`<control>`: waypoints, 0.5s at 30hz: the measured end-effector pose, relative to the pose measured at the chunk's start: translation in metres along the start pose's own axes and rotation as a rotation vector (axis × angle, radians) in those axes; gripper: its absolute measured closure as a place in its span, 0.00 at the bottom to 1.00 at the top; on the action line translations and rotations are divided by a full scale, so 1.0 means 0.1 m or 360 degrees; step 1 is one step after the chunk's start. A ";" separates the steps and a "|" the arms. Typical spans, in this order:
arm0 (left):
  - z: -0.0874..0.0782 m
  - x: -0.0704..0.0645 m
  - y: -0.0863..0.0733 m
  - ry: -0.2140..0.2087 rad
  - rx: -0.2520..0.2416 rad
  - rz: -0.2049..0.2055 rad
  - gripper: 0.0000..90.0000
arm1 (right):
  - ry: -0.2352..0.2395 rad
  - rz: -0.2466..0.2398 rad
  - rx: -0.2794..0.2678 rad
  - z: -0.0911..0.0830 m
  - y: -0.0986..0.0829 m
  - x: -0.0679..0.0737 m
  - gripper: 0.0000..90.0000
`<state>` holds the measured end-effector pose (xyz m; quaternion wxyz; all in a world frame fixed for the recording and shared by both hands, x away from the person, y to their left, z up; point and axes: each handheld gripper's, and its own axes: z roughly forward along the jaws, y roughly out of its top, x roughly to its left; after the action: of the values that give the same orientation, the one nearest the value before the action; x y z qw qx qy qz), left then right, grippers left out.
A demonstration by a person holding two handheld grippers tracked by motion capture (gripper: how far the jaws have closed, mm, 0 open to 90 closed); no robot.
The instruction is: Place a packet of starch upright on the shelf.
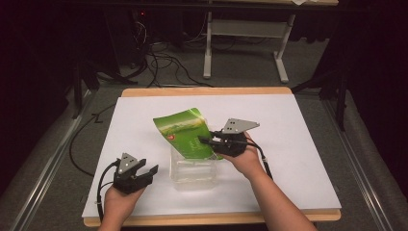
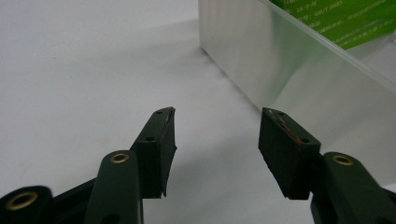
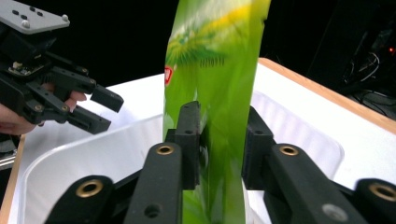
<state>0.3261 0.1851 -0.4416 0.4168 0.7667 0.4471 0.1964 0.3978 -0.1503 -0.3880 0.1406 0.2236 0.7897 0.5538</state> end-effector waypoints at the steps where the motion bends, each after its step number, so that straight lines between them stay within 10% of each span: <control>1: 0.00 0.00 0.00 -0.0001 0.0000 0.0000 0.52 | -0.0009 0.0007 0.0013 -0.02 -0.03 0.00 0.79; 15: 0.00 0.00 0.00 0.0000 0.0000 -0.0007 0.52 | -0.0014 0.0017 0.0075 0.25 0.16 0.02 0.68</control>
<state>0.3264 0.1853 -0.4421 0.4172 0.7658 0.4488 0.1953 0.4111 -0.1246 -0.3812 0.1357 0.2334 0.8007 0.5347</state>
